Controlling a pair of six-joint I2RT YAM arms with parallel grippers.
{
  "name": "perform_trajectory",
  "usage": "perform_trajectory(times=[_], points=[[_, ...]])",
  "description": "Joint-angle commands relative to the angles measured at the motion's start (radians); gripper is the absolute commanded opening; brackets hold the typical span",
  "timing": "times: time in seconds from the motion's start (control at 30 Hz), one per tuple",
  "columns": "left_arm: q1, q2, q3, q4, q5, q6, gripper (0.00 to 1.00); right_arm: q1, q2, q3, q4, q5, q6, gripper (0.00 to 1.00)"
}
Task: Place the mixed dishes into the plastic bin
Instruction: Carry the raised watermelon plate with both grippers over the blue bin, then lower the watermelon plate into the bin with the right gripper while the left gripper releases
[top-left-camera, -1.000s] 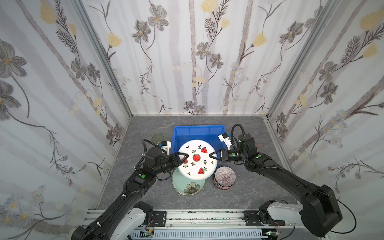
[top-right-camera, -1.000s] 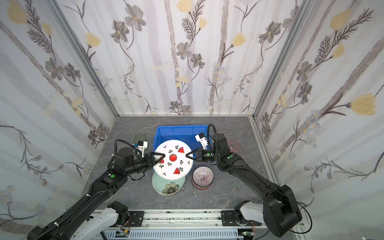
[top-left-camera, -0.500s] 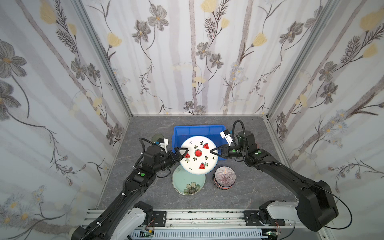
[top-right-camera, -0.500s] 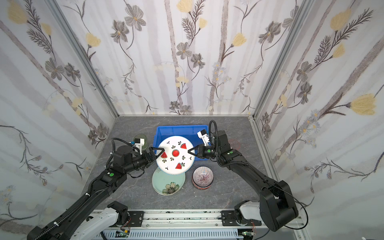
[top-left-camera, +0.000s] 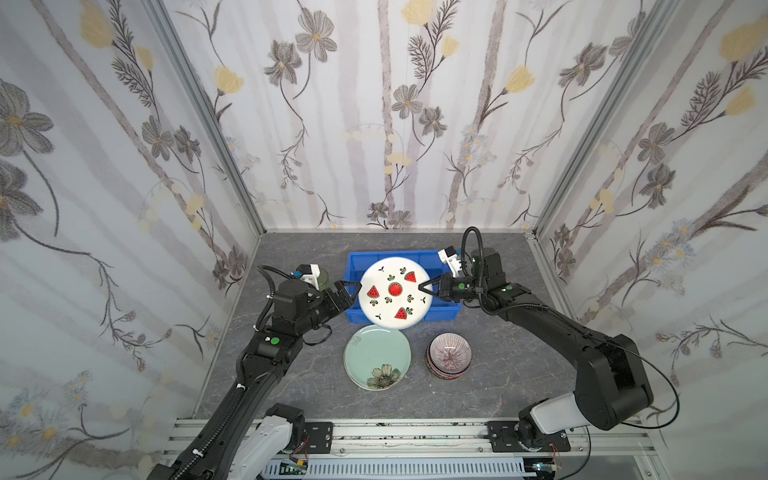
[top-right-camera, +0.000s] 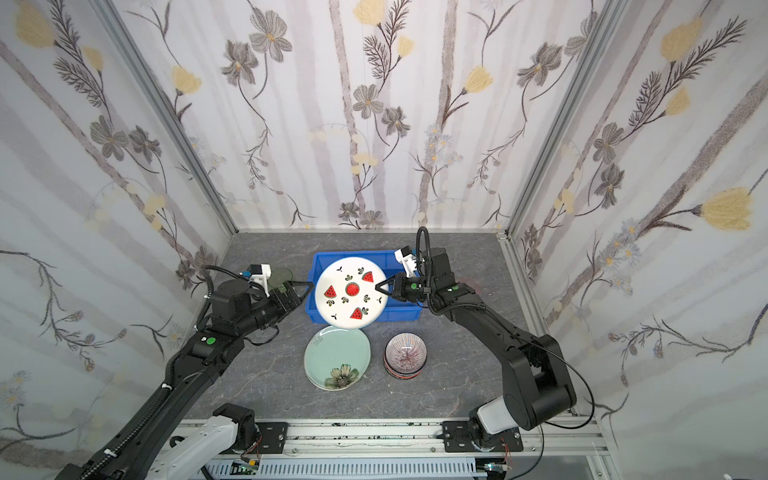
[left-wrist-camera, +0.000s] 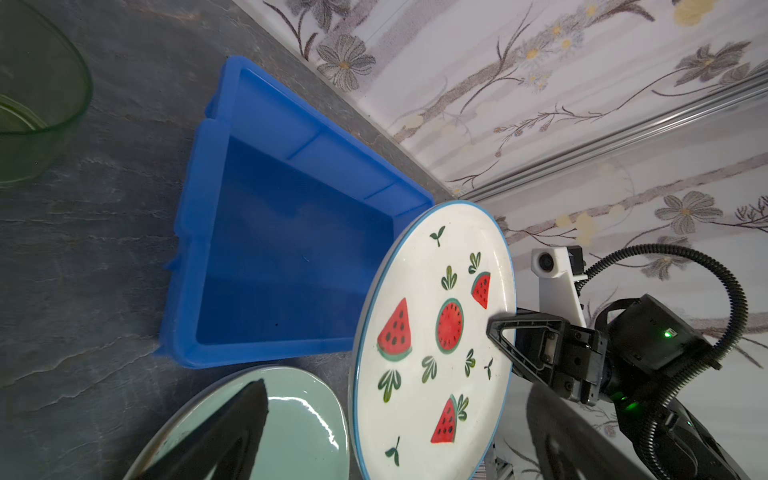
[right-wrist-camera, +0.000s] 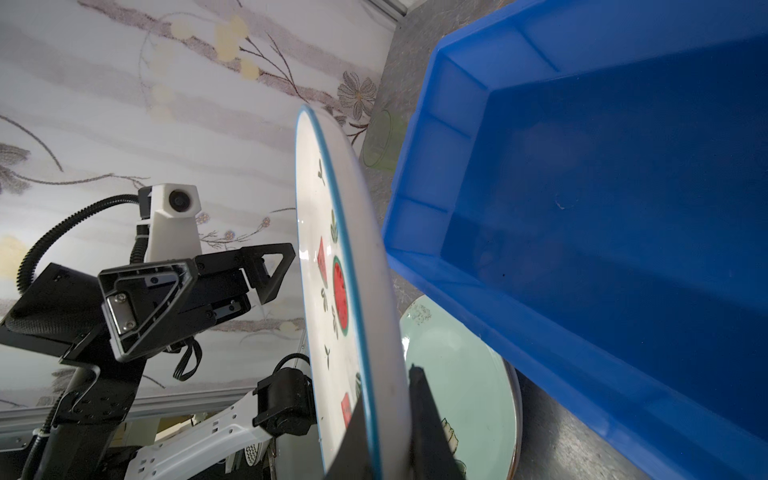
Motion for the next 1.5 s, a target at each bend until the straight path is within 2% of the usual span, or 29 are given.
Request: perform_trajectory(times=[0.0, 0.37, 0.67, 1.0, 1.47], points=[[0.017, 0.007, 0.008, -0.035, -0.014, 0.050, 1.00, -0.007, 0.051, 0.058, 0.113, -0.035, 0.050, 0.00], [0.046, 0.049, 0.000, -0.052, -0.016, 0.102, 1.00, -0.042, 0.263, 0.210, 0.112, -0.008, 0.069, 0.00], [0.057, 0.080, -0.010, -0.052, -0.013, 0.121, 1.00, -0.062, 0.372, 0.277, 0.106, -0.004, 0.069, 0.00], [0.072, 0.110, -0.007, -0.054, -0.006, 0.150, 1.00, -0.070, 0.439, 0.306, 0.106, 0.017, 0.071, 0.00], [0.072, 0.166, -0.018, -0.053, -0.093, 0.161, 1.00, -0.045, 0.488, 0.323, 0.100, 0.050, 0.074, 0.00]])
